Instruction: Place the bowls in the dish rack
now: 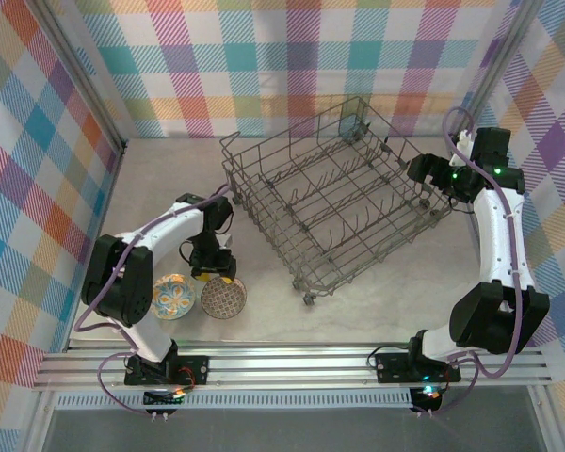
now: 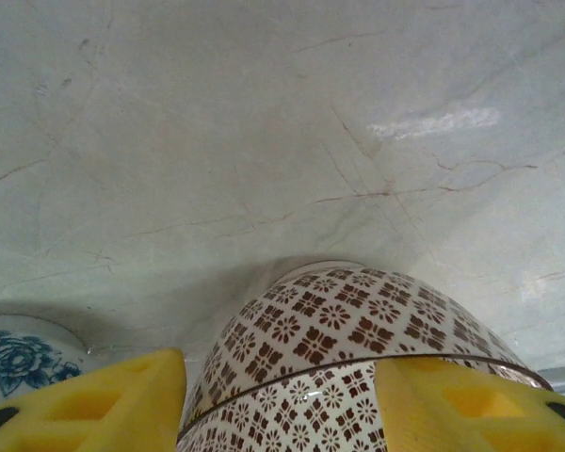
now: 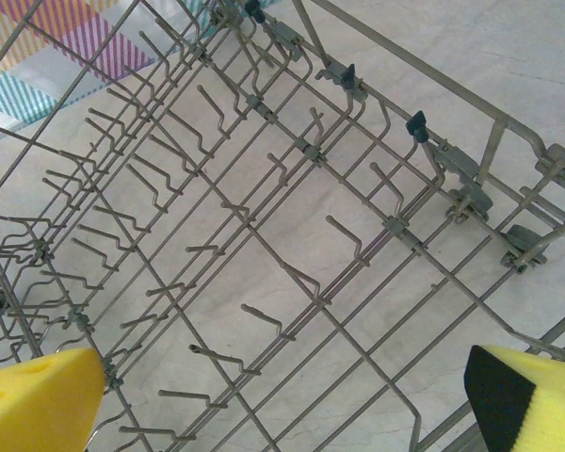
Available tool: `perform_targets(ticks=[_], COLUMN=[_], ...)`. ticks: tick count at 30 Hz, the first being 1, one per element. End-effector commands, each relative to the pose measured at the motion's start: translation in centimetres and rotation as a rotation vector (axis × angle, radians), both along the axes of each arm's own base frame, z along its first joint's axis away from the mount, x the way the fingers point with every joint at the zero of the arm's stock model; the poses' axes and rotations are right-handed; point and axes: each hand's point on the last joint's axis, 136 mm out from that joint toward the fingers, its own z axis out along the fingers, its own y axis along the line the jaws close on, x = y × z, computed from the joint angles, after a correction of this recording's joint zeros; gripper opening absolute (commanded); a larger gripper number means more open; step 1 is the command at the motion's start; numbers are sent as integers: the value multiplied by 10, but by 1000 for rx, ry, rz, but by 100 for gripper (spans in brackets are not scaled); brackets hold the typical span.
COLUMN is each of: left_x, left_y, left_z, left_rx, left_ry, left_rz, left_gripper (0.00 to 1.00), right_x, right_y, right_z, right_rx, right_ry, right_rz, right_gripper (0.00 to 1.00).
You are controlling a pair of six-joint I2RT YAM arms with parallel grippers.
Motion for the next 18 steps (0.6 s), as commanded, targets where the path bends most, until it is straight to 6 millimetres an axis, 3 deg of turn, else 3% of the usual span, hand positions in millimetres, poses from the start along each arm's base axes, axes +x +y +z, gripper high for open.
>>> perform_targets(ticks=[1,8,18], left_x=[-2,-7,-2], left_y=[0,-7,-8], left_z=[-4,-14,-10], left_rx=[10,3,-12], left_ry=[-12,-2,-59], left_rz=[36,67,77], left_gripper=[53,44,27], right_x=[2,0,-8], right_y=[5,7,7], right_z=[4,6,7], right_rx=[8,20,13], right_ry=[-23,-28,-31], right_rz=[24,27,19], right_gripper=[99,99,99])
